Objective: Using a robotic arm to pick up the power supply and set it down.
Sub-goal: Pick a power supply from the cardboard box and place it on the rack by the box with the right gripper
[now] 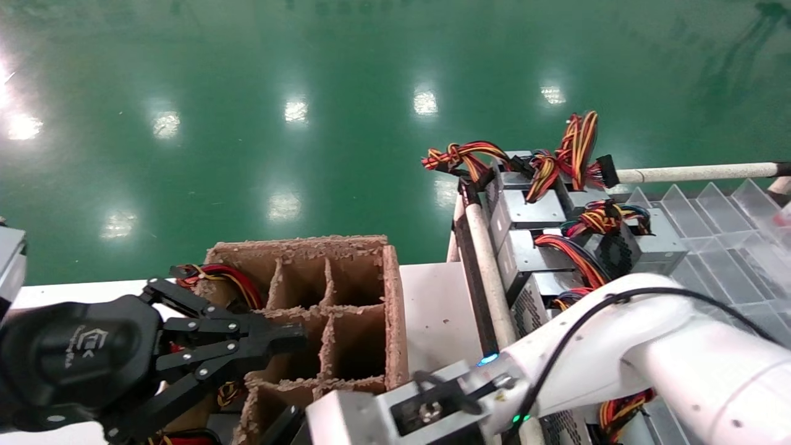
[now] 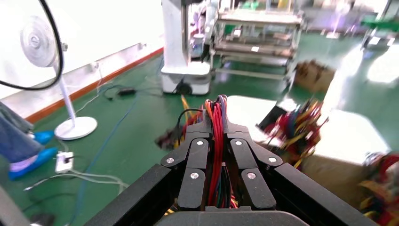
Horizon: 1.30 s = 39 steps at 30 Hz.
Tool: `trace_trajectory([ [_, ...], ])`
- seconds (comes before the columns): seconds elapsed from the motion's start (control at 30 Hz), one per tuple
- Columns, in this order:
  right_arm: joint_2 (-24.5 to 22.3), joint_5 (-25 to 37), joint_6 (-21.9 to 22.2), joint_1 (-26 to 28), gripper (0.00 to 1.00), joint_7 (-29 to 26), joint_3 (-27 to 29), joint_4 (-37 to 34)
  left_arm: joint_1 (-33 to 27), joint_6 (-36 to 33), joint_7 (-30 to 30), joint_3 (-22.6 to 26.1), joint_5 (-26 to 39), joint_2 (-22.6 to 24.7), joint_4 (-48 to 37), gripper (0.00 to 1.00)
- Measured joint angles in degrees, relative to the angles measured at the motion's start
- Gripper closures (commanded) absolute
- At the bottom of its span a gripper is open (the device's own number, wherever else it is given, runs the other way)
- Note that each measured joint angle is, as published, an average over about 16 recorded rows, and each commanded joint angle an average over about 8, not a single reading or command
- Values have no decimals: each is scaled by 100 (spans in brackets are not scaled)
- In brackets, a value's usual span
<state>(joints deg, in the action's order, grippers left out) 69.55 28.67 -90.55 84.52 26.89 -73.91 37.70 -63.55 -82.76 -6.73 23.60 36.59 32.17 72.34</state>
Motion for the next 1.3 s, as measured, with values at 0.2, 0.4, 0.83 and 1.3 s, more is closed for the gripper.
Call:
trace_trajectory([
  [0.2,-417,-383,-18,-9,100,244,134,577,0,0,0,0,0,0,0,100],
  [0.4,-745,-758,-32,24,100,505,268,1050,0,0,0,0,0,0,0,100],
  [0.83,-1330,-1418,-49,430,100,939,538,1684,0,0,0,1,0,0,0,100],
  [1.3,-2102,-1878,-37,918,100,892,664,2169,0,0,0,1,-1,0,0,100],
])
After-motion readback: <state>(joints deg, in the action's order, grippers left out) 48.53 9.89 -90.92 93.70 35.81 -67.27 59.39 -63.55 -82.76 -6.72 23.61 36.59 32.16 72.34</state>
